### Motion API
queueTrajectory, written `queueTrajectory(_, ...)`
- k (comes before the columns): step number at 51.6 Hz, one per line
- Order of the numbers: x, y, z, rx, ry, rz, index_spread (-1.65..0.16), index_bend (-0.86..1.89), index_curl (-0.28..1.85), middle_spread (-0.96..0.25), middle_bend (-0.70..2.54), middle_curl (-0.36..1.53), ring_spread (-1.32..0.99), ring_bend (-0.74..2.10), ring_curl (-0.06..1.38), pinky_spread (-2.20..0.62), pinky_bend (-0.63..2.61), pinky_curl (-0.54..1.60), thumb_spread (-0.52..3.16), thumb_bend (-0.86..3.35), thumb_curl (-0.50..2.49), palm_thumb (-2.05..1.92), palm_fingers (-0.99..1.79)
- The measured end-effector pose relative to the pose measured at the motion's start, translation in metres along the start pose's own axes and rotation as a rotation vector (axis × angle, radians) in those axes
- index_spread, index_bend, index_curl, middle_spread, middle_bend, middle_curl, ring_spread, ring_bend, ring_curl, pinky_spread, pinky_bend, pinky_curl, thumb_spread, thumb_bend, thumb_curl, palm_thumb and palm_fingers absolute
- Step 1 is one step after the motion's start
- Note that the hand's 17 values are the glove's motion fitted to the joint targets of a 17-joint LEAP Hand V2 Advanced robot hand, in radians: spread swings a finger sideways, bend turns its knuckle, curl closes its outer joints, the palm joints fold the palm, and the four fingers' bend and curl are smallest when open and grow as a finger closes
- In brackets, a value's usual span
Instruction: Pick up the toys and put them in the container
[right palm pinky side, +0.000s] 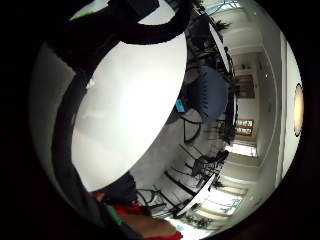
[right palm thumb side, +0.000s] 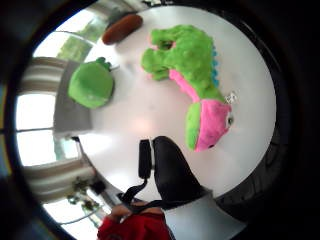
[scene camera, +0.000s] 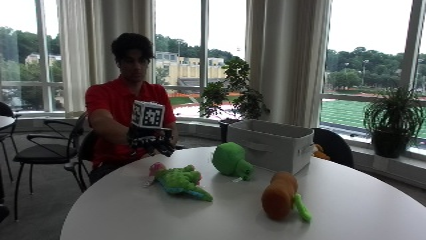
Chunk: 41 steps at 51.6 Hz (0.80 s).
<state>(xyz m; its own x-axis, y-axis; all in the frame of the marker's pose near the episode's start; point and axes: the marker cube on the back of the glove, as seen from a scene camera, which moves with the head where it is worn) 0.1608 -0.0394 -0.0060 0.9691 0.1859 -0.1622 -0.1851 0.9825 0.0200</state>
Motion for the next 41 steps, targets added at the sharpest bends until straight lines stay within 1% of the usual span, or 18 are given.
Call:
queueTrajectory(8, -0.013, -0.032, 0.012, -0.064, 0.012, 0.012, -0.33, 0.06, 0.19, -0.16, 0.16, 0.27, -0.19, 0.24, 0.24, 0.04, 0.84, 0.38, 1.13, -0.03, 0.24, -0.02, -0.13)
queueTrajectory(14, -0.023, -0.051, 0.02, -0.057, 0.035, 0.0, -0.32, 0.06, 0.16, -0.15, 0.15, 0.27, -0.18, 0.24, 0.25, 0.05, 0.96, 0.41, 1.13, -0.02, 0.26, 0.0, -0.14)
queueTrajectory(20, -0.029, -0.067, 0.029, -0.107, 0.028, -0.01, -0.32, 0.07, 0.14, -0.14, 0.12, 0.25, -0.17, 0.25, 0.27, 0.03, 1.16, 0.45, 1.12, -0.02, 0.28, 0.0, -0.12)
queueTrajectory(31, -0.044, -0.093, 0.036, -0.16, -0.065, -0.052, -0.35, 0.12, 0.15, -0.1, 0.11, 0.22, -0.11, 0.28, 0.29, 0.04, 1.27, 0.46, 1.09, -0.02, 0.3, 0.02, -0.15)
queueTrajectory(35, -0.048, -0.1, 0.039, -0.198, -0.054, -0.057, -0.37, 0.14, 0.16, -0.09, 0.1, 0.21, -0.08, 0.33, 0.31, 0.04, 1.29, 0.46, 1.07, -0.03, 0.3, 0.01, -0.1)
queueTrajectory(41, -0.055, -0.109, 0.049, -0.26, -0.071, -0.076, -0.39, 0.15, 0.17, -0.07, 0.11, 0.2, -0.05, 0.35, 0.32, 0.03, 1.32, 0.45, 1.06, -0.02, 0.31, 0.01, -0.1)
